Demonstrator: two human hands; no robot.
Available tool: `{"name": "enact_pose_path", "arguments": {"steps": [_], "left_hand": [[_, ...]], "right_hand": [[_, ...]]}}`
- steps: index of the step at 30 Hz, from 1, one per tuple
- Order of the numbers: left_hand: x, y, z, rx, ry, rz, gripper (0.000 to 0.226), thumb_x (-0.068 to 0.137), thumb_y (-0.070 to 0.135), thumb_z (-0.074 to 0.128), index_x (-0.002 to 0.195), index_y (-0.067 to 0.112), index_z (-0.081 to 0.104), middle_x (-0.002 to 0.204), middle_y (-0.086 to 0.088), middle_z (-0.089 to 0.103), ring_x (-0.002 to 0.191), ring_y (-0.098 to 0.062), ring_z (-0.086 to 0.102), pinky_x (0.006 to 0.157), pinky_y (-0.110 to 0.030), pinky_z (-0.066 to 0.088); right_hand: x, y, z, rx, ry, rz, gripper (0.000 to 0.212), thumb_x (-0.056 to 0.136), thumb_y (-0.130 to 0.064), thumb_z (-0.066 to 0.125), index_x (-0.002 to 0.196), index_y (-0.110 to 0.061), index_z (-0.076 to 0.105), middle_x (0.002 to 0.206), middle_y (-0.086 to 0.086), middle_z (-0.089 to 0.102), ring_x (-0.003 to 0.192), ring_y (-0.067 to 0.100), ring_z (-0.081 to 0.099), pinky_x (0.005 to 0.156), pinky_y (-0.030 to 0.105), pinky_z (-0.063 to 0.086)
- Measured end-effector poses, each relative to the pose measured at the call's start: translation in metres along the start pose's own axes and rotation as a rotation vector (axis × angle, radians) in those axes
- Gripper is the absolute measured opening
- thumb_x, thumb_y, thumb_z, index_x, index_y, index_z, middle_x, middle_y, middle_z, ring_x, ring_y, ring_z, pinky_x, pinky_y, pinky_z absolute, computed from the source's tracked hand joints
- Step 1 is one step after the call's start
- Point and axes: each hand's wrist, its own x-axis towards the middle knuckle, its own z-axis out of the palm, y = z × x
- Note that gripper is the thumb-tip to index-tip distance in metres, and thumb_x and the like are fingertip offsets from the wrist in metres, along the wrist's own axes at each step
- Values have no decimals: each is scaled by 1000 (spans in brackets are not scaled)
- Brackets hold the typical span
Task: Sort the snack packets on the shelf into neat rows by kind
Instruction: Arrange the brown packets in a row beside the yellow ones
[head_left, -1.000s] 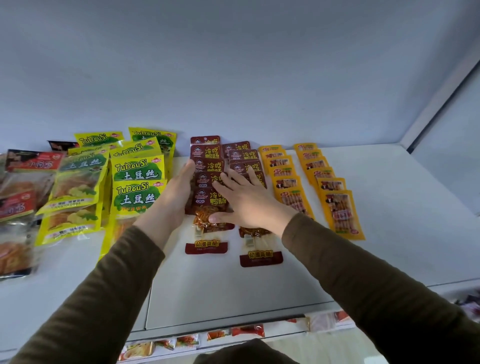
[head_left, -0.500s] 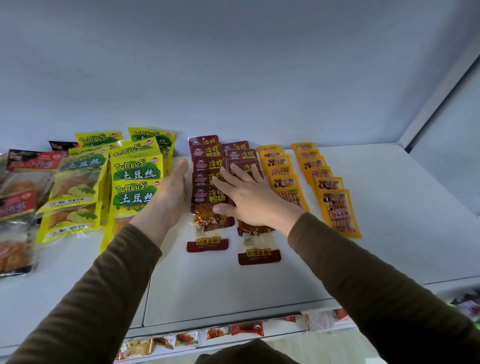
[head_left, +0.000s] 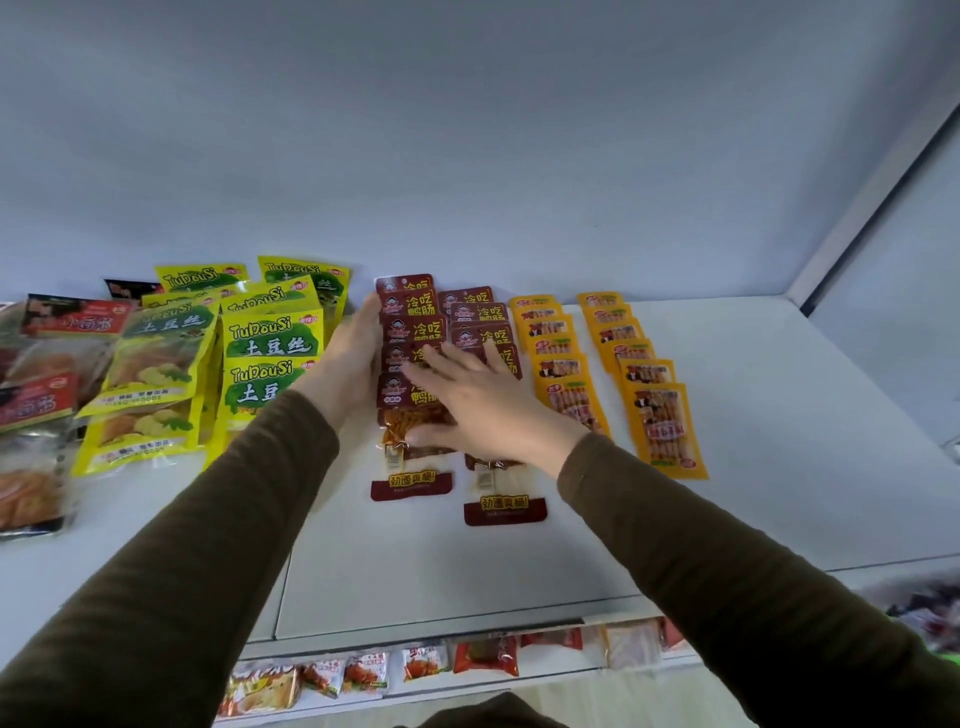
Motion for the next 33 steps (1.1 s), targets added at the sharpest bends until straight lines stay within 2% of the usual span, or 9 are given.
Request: {"name": "enact_pose_path", "arguments": {"steps": [3, 11, 17, 19, 22, 24, 25, 28, 33], "left_hand": [[23, 7, 0, -11, 69, -4, 49, 104, 54, 45, 105, 11, 68, 80, -7, 80, 72, -22, 78, 61, -34, 59], [40, 10, -1, 38, 49, 21, 50, 102, 59, 45, 106, 15, 66, 78, 1, 79, 67, -14, 76, 43, -30, 56], [38, 11, 0, 86, 47, -18, 56, 101, 61, 45, 119, 12, 67, 95, -6, 81, 82, -21, 79, 59, -32, 60], [27, 14, 3, 98, 53, 6, 49, 104, 57, 42, 108, 13, 65, 83, -1, 80, 74, -14, 78, 59, -28, 58], [3, 14, 7, 187, 73, 130, 37, 110, 46, 33, 87, 28, 57, 56, 22, 68, 49, 15, 61, 42, -7, 45], [-18, 15, 7, 355, 53, 251, 36, 111, 45, 31, 88, 36, 57, 74, 33, 62, 60, 22, 58, 55, 0, 42], [-26, 14, 2, 429, 39, 308, 33, 111, 47, 31, 96, 40, 59, 92, 35, 59, 78, 18, 60, 69, 2, 40], [-44, 18, -25, 556, 23, 456, 50, 109, 51, 34, 150, 28, 48, 151, 11, 49, 137, -5, 42, 108, -15, 25], [-55, 35, -90, 626, 105, 615, 47, 110, 40, 42, 153, 24, 45, 148, 0, 54, 124, -13, 52, 91, -24, 42]], "right_hand": [[17, 12, -15, -31, 44, 123, 101, 83, -87, 31, 161, -27, 8, 169, 7, 9, 156, 28, 2, 120, 59, -2], [36, 16, -10, -42, -115, 137, 99, 86, -82, 41, 161, -26, 9, 169, 12, 7, 155, 32, -3, 119, 64, -8], [38, 20, -13, -2, -163, 143, 91, 89, -77, 42, 161, -32, 8, 169, 8, 2, 155, 30, -7, 118, 66, -8], [37, 22, -14, 28, -136, 131, 87, 92, -75, 41, 161, -32, 11, 169, 8, 4, 155, 31, -5, 118, 65, -6], [38, 18, -17, 83, 5, 114, 78, 96, -69, 40, 159, -29, 22, 168, 8, 11, 155, 31, 2, 121, 59, 1], [41, 10, -20, 165, 106, 133, 73, 98, -65, 42, 158, -26, 29, 167, 8, 18, 155, 30, 10, 123, 51, 7], [44, 5, -22, 234, 154, 154, 70, 99, -62, 44, 157, -25, 33, 166, 7, 23, 154, 29, 15, 123, 47, 11], [57, -16, -27, 423, 285, 213, 60, 99, -52, 52, 150, -23, 45, 158, 2, 41, 147, 27, 32, 119, 41, 25], [92, -58, -29, 936, 289, 327, 60, 99, -40, 61, 149, -13, 43, 154, 5, 46, 141, 21, 43, 115, 36, 35]]}}
